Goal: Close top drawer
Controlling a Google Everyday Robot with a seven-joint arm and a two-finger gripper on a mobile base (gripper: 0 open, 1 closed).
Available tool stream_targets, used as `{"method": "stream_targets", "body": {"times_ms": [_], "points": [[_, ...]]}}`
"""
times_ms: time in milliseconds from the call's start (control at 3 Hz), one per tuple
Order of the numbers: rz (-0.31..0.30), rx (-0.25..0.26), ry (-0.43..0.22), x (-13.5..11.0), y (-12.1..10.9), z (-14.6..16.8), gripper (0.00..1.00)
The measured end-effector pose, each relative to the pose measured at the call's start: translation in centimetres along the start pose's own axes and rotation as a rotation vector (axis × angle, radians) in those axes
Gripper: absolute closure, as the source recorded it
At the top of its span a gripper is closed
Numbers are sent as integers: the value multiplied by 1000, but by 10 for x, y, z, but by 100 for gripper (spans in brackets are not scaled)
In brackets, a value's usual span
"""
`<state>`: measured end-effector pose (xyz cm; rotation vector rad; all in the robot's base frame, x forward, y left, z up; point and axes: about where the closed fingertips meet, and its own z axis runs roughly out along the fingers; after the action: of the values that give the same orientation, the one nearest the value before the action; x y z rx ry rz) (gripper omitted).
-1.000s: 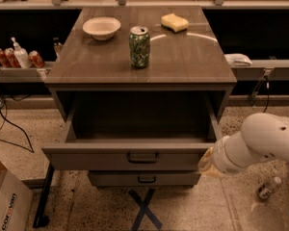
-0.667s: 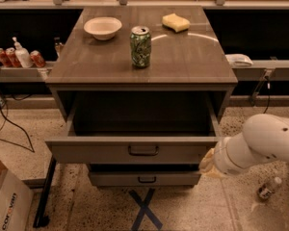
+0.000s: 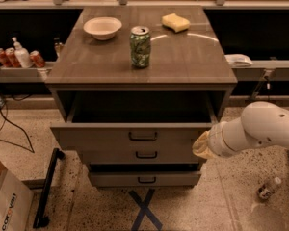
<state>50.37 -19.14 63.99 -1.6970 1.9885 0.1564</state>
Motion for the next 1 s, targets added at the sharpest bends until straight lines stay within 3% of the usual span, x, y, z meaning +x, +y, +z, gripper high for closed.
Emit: {"method": "stream_targets", "body": {"times_ms": [667, 1000], "points": [[17, 70, -126, -13, -69, 16, 35], [16, 75, -127, -14, -72, 15, 11]]}}
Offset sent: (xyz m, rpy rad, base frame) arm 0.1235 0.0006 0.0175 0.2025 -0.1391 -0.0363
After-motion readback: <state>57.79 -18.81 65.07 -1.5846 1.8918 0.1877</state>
